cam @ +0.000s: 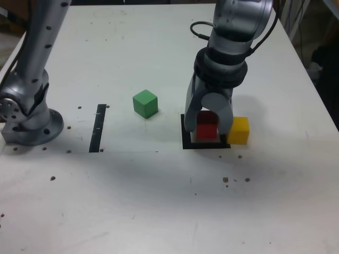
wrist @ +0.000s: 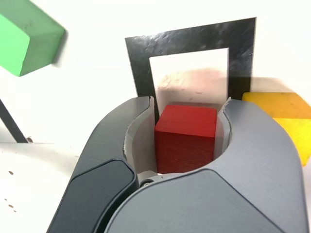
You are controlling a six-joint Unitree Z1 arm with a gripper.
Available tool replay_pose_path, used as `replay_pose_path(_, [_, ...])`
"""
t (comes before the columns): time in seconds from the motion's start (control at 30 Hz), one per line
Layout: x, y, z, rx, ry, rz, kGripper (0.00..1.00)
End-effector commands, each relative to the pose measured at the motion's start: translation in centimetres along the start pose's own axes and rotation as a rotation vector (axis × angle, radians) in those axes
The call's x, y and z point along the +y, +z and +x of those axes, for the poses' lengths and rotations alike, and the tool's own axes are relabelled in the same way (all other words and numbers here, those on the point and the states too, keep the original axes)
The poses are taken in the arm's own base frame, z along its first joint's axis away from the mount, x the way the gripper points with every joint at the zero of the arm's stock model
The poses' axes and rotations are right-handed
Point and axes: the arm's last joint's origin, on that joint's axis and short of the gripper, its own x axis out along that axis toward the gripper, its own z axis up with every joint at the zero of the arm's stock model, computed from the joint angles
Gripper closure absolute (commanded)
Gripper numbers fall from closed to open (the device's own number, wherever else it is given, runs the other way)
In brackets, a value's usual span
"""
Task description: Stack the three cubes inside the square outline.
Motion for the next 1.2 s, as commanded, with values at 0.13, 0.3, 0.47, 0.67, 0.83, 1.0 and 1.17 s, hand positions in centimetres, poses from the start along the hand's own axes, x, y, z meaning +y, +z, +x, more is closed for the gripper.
replay_pose_path(0.13, [0.1, 1.1, 0.4, -0.018, -0.005, 0.016, 0.83])
replay_pose_path(0.3, [0.3, 0.8, 0.5, 0.01, 0.0, 0.016, 0.83])
replay_pose_path(0.47, [0.6, 0.3, 0.5, 0.039, 0.011, 0.007, 0.83])
replay_pose_path(0.67, [1.1, 0.2, 0.8, 0.057, 0.019, -0.006, 0.83])
replay_pose_path(0.83, [1.2, 0.3, 1.2, 0.06, 0.018, -0.011, 0.81])
replay_pose_path(1.0, [1.2, 0.3, 1.3, 0.061, 0.016, -0.014, 0.76])
replay_pose_path(1.17, [1.2, 0.3, 1.4, 0.064, 0.014, -0.014, 0.71])
